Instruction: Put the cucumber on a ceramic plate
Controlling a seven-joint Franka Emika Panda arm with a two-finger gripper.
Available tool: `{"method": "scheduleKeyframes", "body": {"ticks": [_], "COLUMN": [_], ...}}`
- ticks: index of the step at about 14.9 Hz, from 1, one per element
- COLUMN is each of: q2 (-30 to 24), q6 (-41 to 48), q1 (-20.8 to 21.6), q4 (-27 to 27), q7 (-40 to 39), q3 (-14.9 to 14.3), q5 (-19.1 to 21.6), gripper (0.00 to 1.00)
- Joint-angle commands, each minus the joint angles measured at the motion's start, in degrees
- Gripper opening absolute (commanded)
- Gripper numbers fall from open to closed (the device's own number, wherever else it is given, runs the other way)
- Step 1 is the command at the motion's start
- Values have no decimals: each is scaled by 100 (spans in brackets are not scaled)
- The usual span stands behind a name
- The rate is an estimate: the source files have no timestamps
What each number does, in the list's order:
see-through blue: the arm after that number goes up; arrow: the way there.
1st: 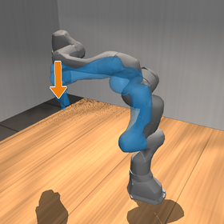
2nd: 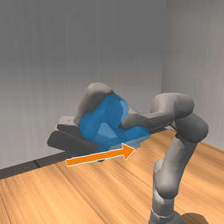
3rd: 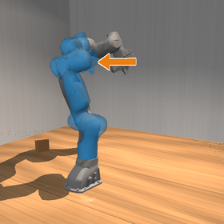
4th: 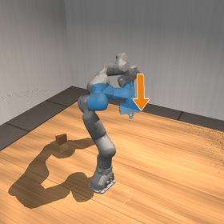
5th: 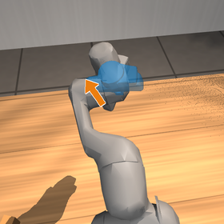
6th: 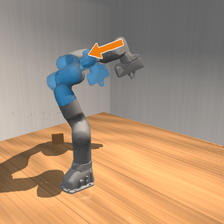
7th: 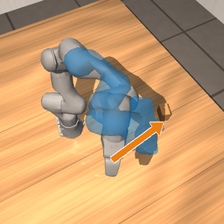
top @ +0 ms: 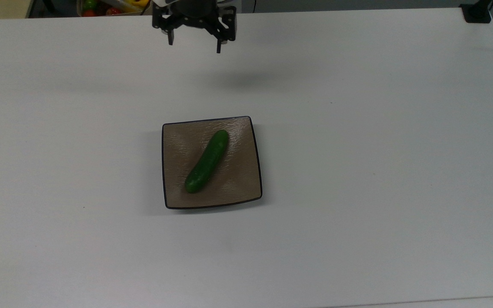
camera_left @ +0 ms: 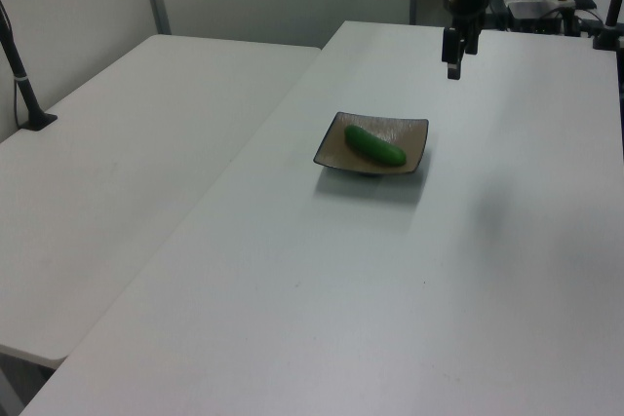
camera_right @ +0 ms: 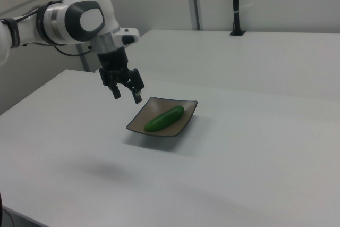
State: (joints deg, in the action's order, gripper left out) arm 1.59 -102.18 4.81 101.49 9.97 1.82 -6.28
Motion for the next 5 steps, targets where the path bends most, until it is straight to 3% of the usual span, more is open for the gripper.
{"method": "scheduleKeyframes", "body": {"ticks": [1,5], "q2": [-177,-168], "q6": [-21,-30], "q1": [116,99], "q4": [178,152], "q7": [-92,-92], "q3": [-111,-111], "q5": [-22,-5], "gripper": [100,100]}}
